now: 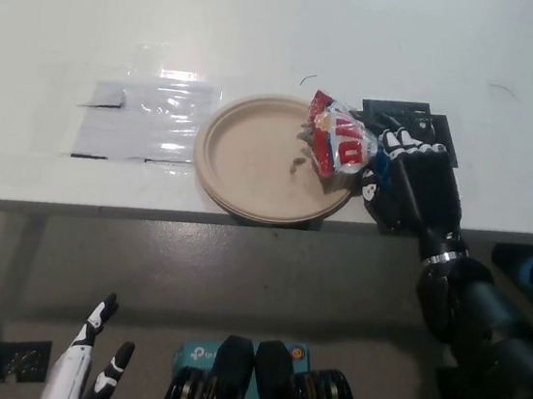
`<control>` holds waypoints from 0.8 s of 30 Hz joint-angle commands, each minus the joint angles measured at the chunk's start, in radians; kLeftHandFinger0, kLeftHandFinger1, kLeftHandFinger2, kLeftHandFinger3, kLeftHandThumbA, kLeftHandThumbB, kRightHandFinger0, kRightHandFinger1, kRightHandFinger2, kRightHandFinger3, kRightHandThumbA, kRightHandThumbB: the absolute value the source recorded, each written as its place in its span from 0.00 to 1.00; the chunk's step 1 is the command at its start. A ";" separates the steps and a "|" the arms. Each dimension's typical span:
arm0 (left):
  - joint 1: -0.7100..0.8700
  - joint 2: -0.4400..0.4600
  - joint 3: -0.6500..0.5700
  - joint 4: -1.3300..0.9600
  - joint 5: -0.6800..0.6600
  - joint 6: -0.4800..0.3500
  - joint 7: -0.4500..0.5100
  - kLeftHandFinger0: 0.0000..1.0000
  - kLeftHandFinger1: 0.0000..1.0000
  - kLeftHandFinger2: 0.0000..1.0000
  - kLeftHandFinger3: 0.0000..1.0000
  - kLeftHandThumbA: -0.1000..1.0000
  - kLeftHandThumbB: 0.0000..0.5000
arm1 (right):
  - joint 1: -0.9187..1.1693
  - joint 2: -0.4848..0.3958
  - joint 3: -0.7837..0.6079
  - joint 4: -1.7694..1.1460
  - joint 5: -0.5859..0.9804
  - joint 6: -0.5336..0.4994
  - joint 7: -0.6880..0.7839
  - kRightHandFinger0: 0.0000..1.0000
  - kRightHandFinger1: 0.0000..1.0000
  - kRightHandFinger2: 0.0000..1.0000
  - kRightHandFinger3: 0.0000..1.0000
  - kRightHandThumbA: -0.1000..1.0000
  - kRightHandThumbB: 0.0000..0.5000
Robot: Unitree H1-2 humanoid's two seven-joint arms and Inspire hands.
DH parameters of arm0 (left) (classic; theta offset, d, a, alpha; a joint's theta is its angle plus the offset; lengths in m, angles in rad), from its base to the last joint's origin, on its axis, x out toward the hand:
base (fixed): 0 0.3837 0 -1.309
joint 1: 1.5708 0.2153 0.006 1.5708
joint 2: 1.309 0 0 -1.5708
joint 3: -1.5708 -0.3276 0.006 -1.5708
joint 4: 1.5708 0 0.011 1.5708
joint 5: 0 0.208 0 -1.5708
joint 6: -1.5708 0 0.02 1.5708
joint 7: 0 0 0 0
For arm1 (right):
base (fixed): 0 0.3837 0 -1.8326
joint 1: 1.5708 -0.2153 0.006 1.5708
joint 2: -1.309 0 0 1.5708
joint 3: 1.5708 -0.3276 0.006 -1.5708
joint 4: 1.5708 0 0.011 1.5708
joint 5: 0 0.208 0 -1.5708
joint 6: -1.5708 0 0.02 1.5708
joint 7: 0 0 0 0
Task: The robot picks up a small bag of sunflower seeds on the right hand side and take it to the empty plate on the left hand side then pours some sunflower seeds on to the plate.
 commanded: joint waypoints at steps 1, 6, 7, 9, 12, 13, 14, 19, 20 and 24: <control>-0.008 0.009 -0.006 -0.017 0.005 -0.023 0.007 1.00 1.00 1.00 1.00 1.00 0.01 | -0.047 -0.023 0.064 0.001 -0.079 -0.015 0.001 0.00 0.44 0.92 0.81 0.00 0.37; -0.019 0.018 -0.002 -0.017 0.004 -0.019 0.003 1.00 1.00 1.00 1.00 1.00 0.00 | -0.088 -0.063 0.115 -0.002 -0.111 0.000 -0.025 0.00 0.16 0.87 0.78 0.00 0.36; -0.020 0.018 -0.002 -0.017 0.004 -0.019 0.002 1.00 1.00 1.00 1.00 1.00 0.01 | -0.095 -0.070 0.122 -0.003 -0.116 0.005 -0.026 0.00 0.14 0.87 0.79 0.00 0.36; -0.027 0.017 -0.003 -0.020 0.009 -0.012 0.003 1.00 1.00 1.00 1.00 1.00 0.02 | -0.121 -0.092 0.130 -0.011 -0.124 -0.005 -0.032 0.00 0.07 0.82 0.72 0.00 0.38; -0.033 0.016 -0.002 -0.025 0.005 -0.008 0.000 1.00 1.00 1.00 1.00 1.00 0.02 | -0.146 -0.113 0.139 -0.023 -0.133 -0.002 -0.014 0.00 0.10 0.78 0.66 0.00 0.36; -0.034 0.017 -0.003 -0.023 0.005 -0.014 0.002 1.00 1.00 1.00 1.00 1.00 0.00 | -0.155 -0.119 0.139 -0.031 -0.137 -0.008 -0.014 0.00 0.08 0.77 0.64 0.00 0.38; -0.034 0.017 -0.003 -0.023 0.006 -0.013 0.001 1.00 1.00 1.00 1.00 1.00 0.00 | -0.163 -0.124 0.148 -0.033 -0.150 -0.005 -0.032 0.00 0.07 0.68 0.61 0.00 0.43; -0.031 0.017 -0.005 -0.022 0.011 -0.016 0.004 1.00 1.00 1.00 1.00 1.00 0.00 | -0.195 -0.133 0.150 -0.045 -0.160 -0.006 -0.005 0.00 0.10 0.65 0.57 0.00 0.42; -0.031 0.017 -0.005 -0.021 0.011 -0.017 0.004 1.00 1.00 1.00 1.00 1.00 0.00 | -0.202 -0.134 0.149 -0.046 -0.162 -0.005 -0.001 0.00 0.16 0.65 0.56 0.00 0.41; -0.028 0.017 -0.006 -0.030 0.010 -0.013 0.000 1.00 1.00 1.00 1.00 1.00 0.00 | -0.223 -0.135 0.139 -0.061 -0.163 0.004 0.047 0.00 0.13 0.57 0.55 0.00 0.43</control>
